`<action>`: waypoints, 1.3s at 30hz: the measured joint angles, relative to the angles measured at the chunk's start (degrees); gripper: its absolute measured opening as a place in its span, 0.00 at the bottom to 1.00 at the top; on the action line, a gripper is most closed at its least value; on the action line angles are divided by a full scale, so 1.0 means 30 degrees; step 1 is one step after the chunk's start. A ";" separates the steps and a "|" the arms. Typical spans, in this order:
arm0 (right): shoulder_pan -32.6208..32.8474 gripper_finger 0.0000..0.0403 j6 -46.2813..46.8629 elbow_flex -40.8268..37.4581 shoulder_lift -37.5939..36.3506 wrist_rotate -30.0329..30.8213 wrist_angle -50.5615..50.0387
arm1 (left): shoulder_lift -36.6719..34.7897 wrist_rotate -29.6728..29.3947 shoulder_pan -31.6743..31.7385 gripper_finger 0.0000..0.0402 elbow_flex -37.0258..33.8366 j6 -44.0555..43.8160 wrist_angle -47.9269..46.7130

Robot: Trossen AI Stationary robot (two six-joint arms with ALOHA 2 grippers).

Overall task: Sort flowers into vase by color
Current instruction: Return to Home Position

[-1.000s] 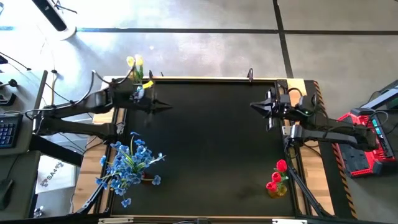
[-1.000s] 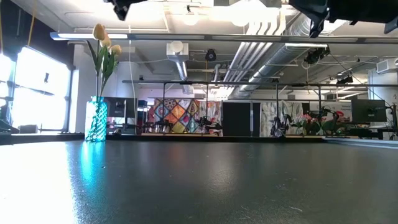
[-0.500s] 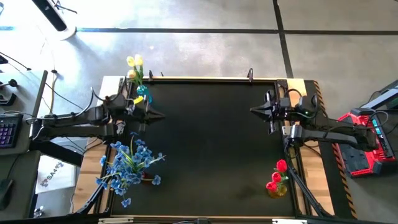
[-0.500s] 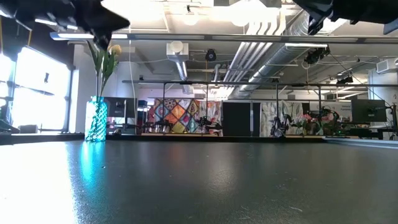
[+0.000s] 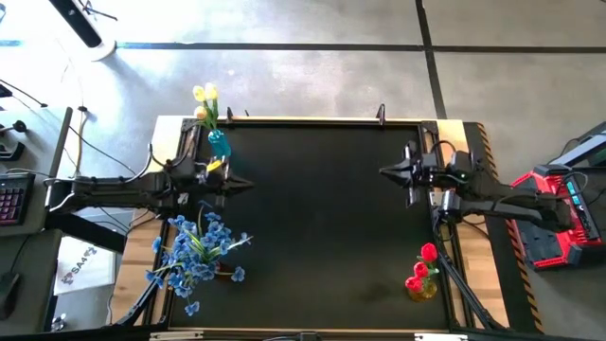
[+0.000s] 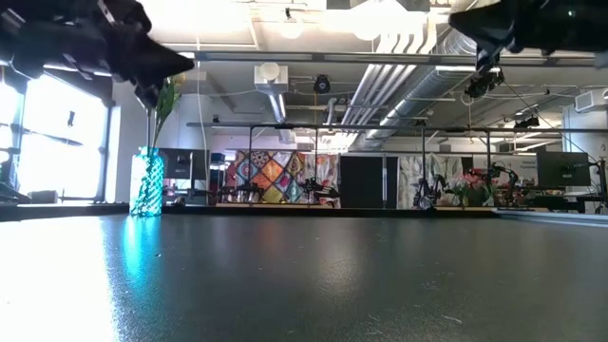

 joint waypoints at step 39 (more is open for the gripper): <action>0.1219 0.00 0.0763 -0.3851 -0.7792 0.1776 -0.3775 | -0.9729 -0.3822 -0.1698 0.00 -0.2733 0.2644 -0.5168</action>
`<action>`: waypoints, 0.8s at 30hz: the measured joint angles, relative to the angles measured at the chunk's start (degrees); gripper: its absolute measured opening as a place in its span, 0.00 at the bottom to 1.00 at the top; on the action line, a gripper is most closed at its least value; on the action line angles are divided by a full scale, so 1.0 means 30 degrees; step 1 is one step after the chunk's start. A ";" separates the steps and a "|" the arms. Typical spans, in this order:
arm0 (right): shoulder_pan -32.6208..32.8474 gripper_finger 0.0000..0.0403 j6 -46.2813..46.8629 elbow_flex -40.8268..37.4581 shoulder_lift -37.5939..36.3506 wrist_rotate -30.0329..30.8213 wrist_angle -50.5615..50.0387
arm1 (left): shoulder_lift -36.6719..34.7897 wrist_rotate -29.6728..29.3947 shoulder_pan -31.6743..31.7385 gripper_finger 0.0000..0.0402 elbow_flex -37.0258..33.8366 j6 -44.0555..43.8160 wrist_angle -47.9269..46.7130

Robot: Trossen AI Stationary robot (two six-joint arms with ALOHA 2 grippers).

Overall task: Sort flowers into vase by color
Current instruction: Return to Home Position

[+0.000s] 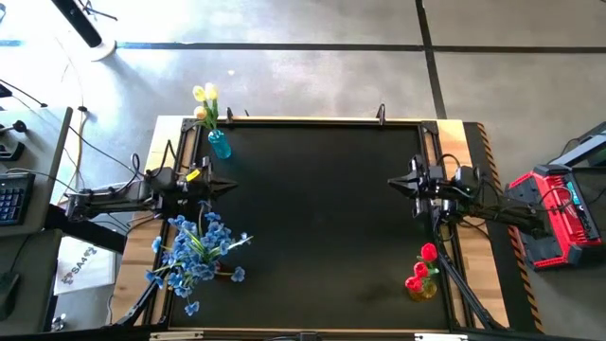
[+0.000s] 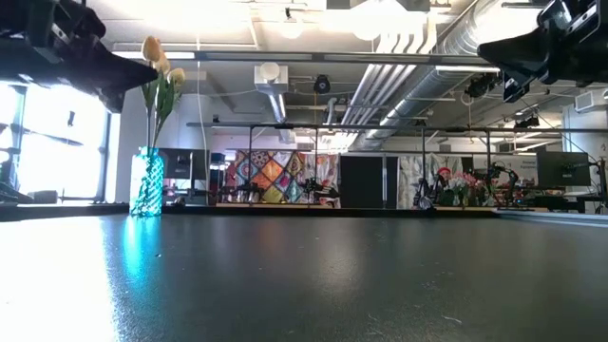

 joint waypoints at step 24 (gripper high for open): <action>0.0299 0.00 0.1079 -0.1880 0.0007 -0.0016 0.1043 | -0.0773 0.1079 0.0000 0.00 -0.1678 0.0958 0.0935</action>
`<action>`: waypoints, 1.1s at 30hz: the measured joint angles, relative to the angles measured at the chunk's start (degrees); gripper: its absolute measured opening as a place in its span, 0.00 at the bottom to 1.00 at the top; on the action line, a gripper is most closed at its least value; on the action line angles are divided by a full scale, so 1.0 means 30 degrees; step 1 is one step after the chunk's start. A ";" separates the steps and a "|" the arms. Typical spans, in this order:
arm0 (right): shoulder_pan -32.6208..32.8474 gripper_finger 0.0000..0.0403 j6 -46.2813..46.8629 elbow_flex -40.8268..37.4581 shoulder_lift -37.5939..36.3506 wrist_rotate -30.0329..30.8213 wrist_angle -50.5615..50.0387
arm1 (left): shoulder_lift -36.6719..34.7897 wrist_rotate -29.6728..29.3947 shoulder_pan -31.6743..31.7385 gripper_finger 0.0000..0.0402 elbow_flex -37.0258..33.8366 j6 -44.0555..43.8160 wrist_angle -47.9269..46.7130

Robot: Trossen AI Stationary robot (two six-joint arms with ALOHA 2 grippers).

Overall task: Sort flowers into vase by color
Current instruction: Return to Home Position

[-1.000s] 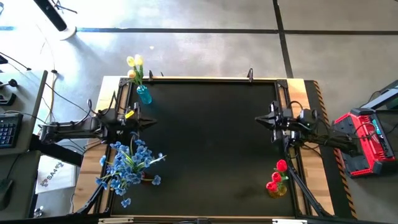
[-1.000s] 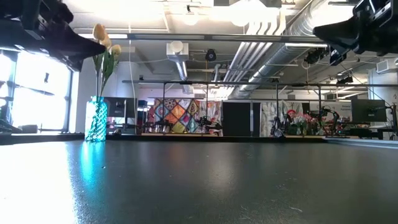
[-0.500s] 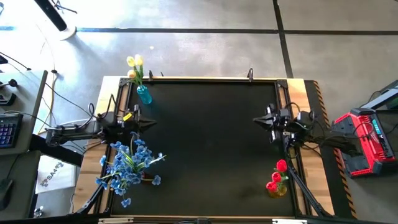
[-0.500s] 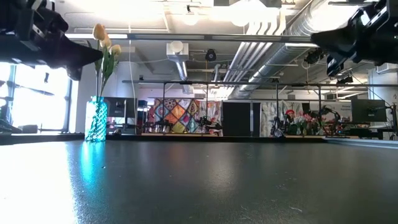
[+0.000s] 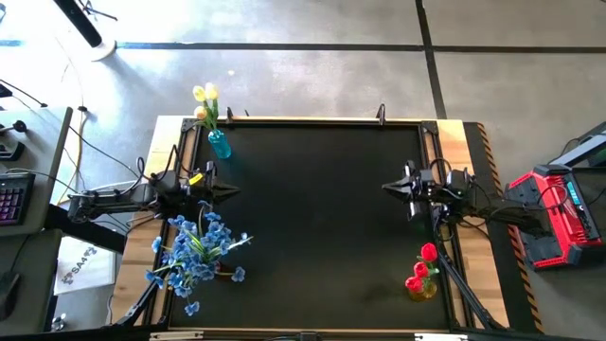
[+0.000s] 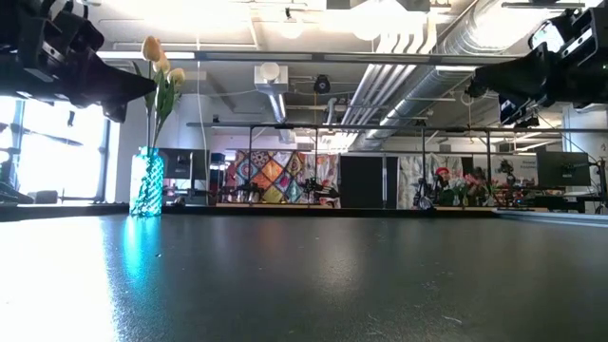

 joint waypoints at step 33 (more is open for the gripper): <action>0.0000 0.00 0.0023 -0.0015 0.0007 0.0073 -0.0087 | 0.0000 -0.0004 0.0000 0.00 0.0000 -0.1423 -0.0017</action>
